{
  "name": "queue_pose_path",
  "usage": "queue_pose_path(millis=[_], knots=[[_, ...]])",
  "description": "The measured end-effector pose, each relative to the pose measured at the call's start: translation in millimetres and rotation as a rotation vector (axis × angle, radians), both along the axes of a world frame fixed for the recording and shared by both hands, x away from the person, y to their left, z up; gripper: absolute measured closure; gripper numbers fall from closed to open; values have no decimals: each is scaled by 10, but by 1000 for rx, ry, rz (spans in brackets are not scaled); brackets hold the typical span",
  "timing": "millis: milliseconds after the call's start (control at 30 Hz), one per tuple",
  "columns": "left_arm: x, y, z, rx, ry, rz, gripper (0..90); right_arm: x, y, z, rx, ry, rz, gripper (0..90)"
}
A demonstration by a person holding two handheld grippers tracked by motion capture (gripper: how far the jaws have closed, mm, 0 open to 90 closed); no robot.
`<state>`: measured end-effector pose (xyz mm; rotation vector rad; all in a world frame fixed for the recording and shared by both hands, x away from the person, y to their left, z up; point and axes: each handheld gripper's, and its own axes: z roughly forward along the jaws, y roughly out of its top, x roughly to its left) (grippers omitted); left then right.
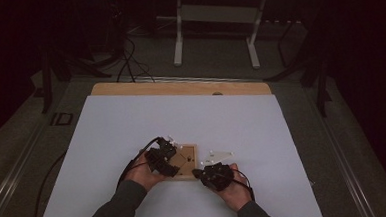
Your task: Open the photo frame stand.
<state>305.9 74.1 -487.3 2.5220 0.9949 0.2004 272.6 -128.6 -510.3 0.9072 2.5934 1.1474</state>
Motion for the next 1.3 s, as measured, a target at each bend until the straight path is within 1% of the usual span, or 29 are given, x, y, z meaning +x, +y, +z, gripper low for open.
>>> queue_pose_path(millis=[133, 233, 267, 367, 467, 567, 767, 867, 900, 1067, 1167, 1300], knots=[[-95, 88, -44, -48, -52, 27, 468, -2, 0, 1, 1, 6, -3, 898], [-150, 110, -67, -73, -86, 41, 472, -2, 1, 0, 3, 6, -5, 899], [-157, 115, -72, -76, -92, 40, 476, -3, 2, 0, 3, 7, -6, 898], [-165, 131, -97, -103, -93, 54, 496, -4, 2, -1, 5, 7, -7, 898], [-174, 136, -112, -114, -101, 59, 501, -7, 2, -3, 6, 6, -9, 898], [-178, 136, -116, -114, -106, 59, 500, -4, -1, -3, 9, 10, -11, 899], [-216, 131, -130, -116, -144, 56, 512, -2, -1, -3, 11, 13, -12, 899], [-215, 139, -90, -129, -153, 53, 513, 1, -3, -3, 11, 15, -12, 899], [-209, 135, -73, -127, -149, 51, 513, 1, -4, -4, 12, 15, -12, 899], [-190, 114, 34, -129, -173, 35, 513, 0, -2, -3, 10, 14, -11, 899], [-172, 103, 104, -144, -185, 33, 513, 2, -1, -1, 11, 20, -14, 900], [-146, 76, 163, -155, -192, 34, 513, 3, -1, -2, 8, 14, -11, 900]])
